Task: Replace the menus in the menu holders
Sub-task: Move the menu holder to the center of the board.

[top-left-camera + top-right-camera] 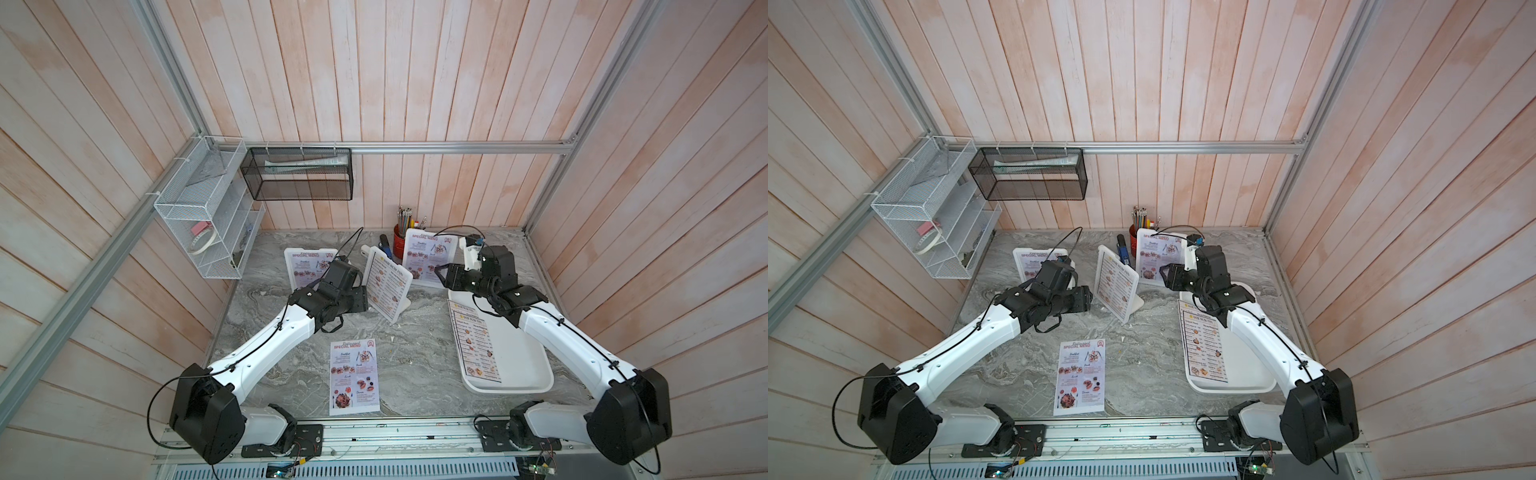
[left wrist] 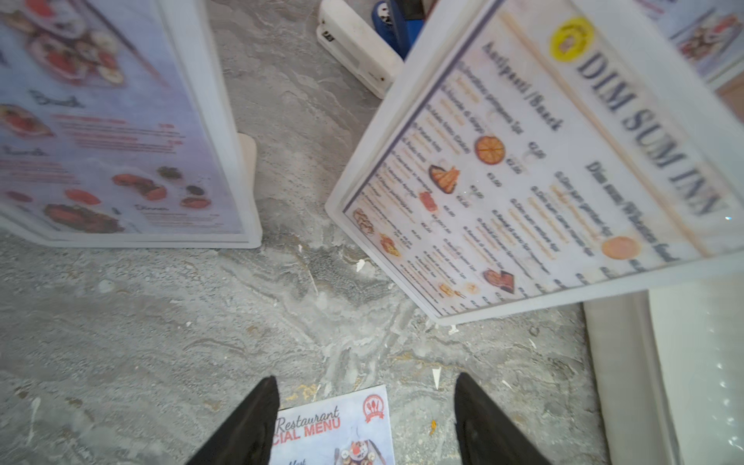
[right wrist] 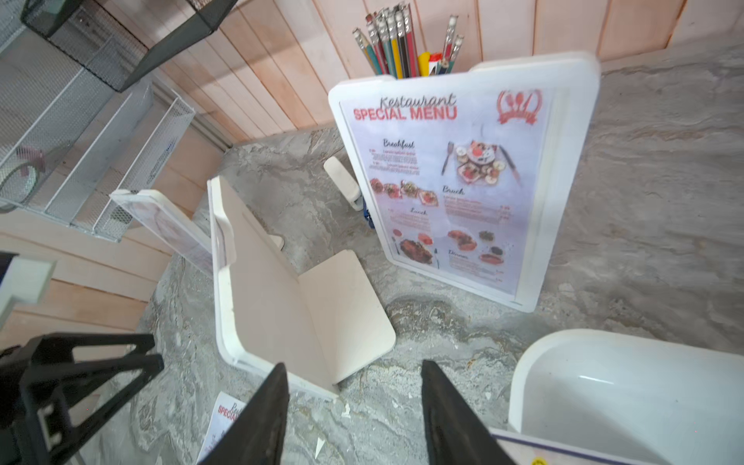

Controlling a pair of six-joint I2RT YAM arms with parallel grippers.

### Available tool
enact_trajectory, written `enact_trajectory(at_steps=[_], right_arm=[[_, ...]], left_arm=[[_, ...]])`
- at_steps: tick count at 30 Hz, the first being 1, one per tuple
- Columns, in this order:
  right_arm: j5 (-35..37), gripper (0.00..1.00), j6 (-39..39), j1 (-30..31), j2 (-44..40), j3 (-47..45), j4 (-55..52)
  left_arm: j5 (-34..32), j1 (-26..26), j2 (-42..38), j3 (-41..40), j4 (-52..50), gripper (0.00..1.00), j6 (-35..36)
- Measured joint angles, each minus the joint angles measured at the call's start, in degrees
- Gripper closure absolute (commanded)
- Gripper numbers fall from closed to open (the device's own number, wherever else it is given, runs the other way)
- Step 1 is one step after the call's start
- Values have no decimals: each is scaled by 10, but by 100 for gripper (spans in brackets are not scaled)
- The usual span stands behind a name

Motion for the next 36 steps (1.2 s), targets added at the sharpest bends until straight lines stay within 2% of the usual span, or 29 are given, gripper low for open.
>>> enact_trajectory(at_steps=[5,9,14,20,24,31,36], right_arm=[[0,45,-22,69,-15,20,6],[0,44,-31,133,0,64,22],[-1,39,-41,193,85,146,66],[7,38,-43,224,212,230,97],[15,38,-43,236,286,276,111],[35,37,-42,243,388,324,143],[36,37,-41,243,447,355,163]], left_arm=[[-14,76,-15,-18,-14,19,-15],[-3,136,-27,-44,-17,19,-24],[25,222,-34,-97,-17,18,-46],[58,296,-59,-133,-18,18,-64],[72,318,-57,-133,-16,18,-67],[91,319,-60,-136,-16,18,-71],[87,310,-94,-156,-23,18,-71]])
